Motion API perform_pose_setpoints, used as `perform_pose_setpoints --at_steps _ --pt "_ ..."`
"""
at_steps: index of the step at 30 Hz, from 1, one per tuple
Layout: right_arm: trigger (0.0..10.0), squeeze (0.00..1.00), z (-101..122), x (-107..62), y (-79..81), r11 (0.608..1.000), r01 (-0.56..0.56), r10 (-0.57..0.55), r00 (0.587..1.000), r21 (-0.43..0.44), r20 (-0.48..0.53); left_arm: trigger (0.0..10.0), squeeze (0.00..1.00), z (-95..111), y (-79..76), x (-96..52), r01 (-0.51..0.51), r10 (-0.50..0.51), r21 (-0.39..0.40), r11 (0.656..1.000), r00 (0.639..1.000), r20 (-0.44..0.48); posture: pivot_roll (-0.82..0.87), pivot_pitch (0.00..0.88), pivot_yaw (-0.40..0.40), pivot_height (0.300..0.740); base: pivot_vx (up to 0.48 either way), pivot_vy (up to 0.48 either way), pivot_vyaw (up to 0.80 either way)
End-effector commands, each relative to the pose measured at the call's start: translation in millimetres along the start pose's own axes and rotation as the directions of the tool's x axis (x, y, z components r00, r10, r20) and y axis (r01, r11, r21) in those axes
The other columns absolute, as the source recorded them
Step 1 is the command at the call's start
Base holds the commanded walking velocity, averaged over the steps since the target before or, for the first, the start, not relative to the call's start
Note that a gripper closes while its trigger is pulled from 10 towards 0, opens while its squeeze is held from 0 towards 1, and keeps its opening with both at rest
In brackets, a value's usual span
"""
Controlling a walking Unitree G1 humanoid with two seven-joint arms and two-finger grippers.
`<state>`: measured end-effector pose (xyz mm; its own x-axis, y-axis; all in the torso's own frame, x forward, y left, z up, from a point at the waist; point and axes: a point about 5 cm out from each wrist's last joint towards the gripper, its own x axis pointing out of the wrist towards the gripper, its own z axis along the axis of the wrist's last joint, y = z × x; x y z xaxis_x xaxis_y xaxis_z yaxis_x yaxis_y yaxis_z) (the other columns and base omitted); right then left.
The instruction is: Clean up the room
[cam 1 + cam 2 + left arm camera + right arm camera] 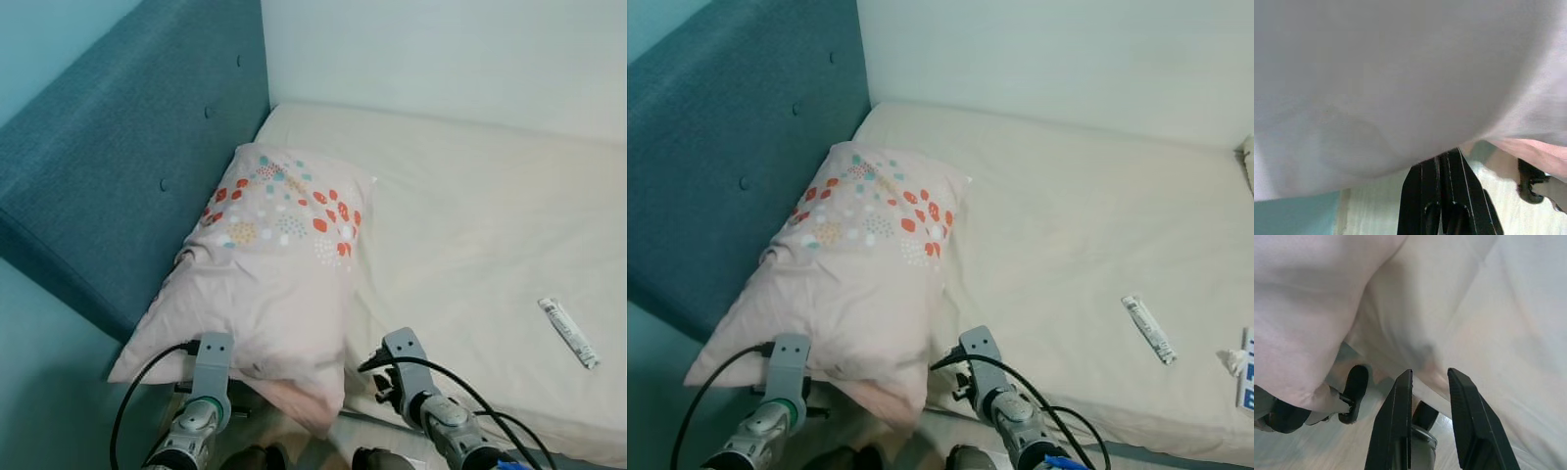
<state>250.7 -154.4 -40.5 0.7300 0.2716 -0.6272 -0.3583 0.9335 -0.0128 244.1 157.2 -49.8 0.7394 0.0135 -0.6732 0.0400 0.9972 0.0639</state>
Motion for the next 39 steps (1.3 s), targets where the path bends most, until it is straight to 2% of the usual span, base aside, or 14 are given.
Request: perform_pose_setpoints --at_steps 1,3,8,11,16,17,24,27,31,33,35,37,38,39 --pt "10.0 0.0 -1.4 2.6 11.3 1.0 -0.018 0.018 1.0 0.011 -0.008 10.0 0.0 -4.6 -3.0 -0.6 0.023 -0.023 -0.008 1.0 0.999 -0.026 0.08 0.096 0.08 0.74 0.0 0.0 0.0" --pt "10.0 0.0 -0.3 4.6 18.0 1.0 -0.02 0.02 1.0 0.017 -0.004 10.0 0.0 -1.8 -4.3 0.1 0.031 -0.032 -0.02 0.999 0.999 -0.019 0.07 0.1 0.081 0.74 0.0 0.0 0.0" --pt "10.0 0.0 -0.2 5.7 22.4 1.0 -0.016 0.016 1.0 0.026 -0.003 10.0 0.0 -0.3 -3.6 0.5 0.023 -0.024 -0.033 0.999 1.0 -0.016 0.07 0.097 0.083 0.74 0.0 0.0 0.0" --pt "10.0 0.0 -3.5 8.1 43.3 1.0 -0.024 0.024 1.0 0.01 -0.002 10.0 0.0 0.9 -4.8 0.6 0.007 -0.007 -0.032 0.999 1.0 -0.004 0.08 0.09 0.076 0.74 0.0 0.0 0.0" --pt "10.0 0.0 -3.2 9.9 58.9 0.998 -0.051 0.051 0.999 -0.03 -0.001 10.0 0.0 1.2 -6.2 0.4 0.021 -0.021 -0.022 1.0 1.0 0.004 0.08 0.08 0.094 0.74 0.0 0.0 0.0" --pt "10.0 0.0 -2.5 10.3 60.7 0.999 -0.043 0.043 0.999 -0.014 0.005 10.0 0.0 0.7 -5.7 0.3 0.024 -0.024 -0.025 0.999 1.0 0.001 0.08 0.088 0.094 0.74 0.0 0.0 0.0" --pt "10.0 0.0 -0.6 11.6 64.8 0.998 -0.057 0.057 0.998 0.011 0.004 10.0 0.0 -1.0 3.5 -0.1 0.009 -0.009 -0.018 1.0 1.0 -0.006 0.08 0.086 0.101 0.74 0.0 0.0 0.0" --pt "10.0 0.0 3.8 12.3 60.7 0.998 -0.04 0.039 0.999 0.05 0.026 10.0 0.0 -2.7 7.0 -0.4 -0.011 0.011 0.024 1.0 1.0 -0.015 0.1 0.088 0.096 0.74 0.0 0.0 0.0" --pt "10.0 0.0 8.9 14.1 63.7 0.999 -0.048 0.048 0.998 -0.016 0.03 10.0 0.0 -3.6 5.5 -0.8 -0.009 0.01 0.028 1.0 1.0 -0.012 0.1 0.069 0.086 0.74 0.0 0.0 0.0" --pt "10.0 0.0 7.9 13.7 59.5 1.0 -0.021 0.022 0.999 -0.018 0.024 10.0 0.0 -4.9 4.8 -1.1 -0.009 0.009 0.03 1.0 1.0 -0.014 0.11 0.092 0.082 0.74 0.0 0.0 0.0" --pt "10.0 0.0 6.9 11.9 44.4 0.999 0.051 -0.051 0.998 0.019 0.023 10.0 0.0 -7.2 7.5 -1.7 -0.034 0.033 -0.012 0.999 0.999 -0.021 0.1 0.067 0.084 0.74 0.0 0.0 0.0" --pt "10.0 0.0 3.9 3.8 6.5 0.97 0.198 -0.204 0.978 0.141 0.031 10.0 0.0 -6.3 8.9 -1.6 -0.037 0.037 -0.025 0.999 0.999 -0.015 0.1 0.089 0.086 0.74 0.0 0.0 0.0" --pt "10.0 0.0 3.9 3.8 6.5 0.97 0.198 -0.204 0.978 0.141 0.031 10.0 0.0 -6.3 8.9 -1.6 -0.037 0.037 -0.025 0.999 0.999 -0.015 0.1 0.089 0.086 0.74 0.0 0.0 0.0" --pt "10.0 0.0 2.4 -0.7 -8.0 0.955 0.243 -0.252 0.967 0.17 0.036 10.0 0.0 -5.5 8.9 -1.5 -0.032 0.032 -0.015 0.999 0.999 -0.012 0.1 0.089 0.086 0.74 0.0 0.0 0.0"
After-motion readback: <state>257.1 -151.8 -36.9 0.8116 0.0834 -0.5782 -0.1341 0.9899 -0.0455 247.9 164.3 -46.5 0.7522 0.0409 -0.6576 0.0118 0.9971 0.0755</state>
